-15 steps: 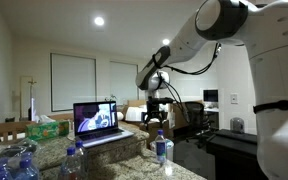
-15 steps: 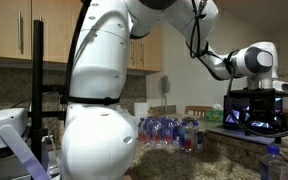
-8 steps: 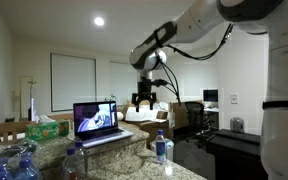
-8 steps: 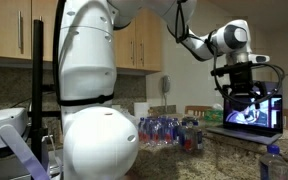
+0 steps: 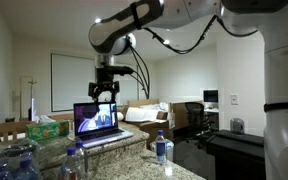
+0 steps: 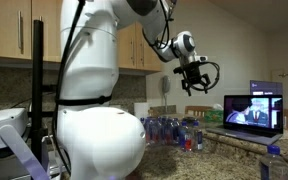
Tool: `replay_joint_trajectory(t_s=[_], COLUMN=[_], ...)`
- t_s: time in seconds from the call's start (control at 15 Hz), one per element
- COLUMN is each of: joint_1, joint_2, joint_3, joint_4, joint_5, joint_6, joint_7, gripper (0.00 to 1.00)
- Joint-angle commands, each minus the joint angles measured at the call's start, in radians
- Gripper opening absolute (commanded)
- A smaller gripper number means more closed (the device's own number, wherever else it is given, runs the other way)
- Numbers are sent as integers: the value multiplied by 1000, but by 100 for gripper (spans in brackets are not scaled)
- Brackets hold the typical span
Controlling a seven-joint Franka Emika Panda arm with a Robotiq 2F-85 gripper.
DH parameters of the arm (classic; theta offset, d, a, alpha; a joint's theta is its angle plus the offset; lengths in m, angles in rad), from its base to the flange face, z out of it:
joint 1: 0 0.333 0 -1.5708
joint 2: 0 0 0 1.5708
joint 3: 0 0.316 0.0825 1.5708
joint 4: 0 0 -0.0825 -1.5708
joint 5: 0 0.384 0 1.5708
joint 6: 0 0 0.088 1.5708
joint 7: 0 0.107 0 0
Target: Move the three empty water bottles to the right
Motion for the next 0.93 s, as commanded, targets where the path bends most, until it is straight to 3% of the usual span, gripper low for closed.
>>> replay_joint_trajectory(t_s=[0.0, 0.6, 0.87], joint_1=[27, 40, 97], joint_2=[45, 139, 392], joint_3=[12, 11, 35], joint_4=[42, 123, 380], joint_5=[-21, 8, -7], joint_6=[-4, 29, 10], joint_7=[15, -23, -29], gripper=[100, 100, 100])
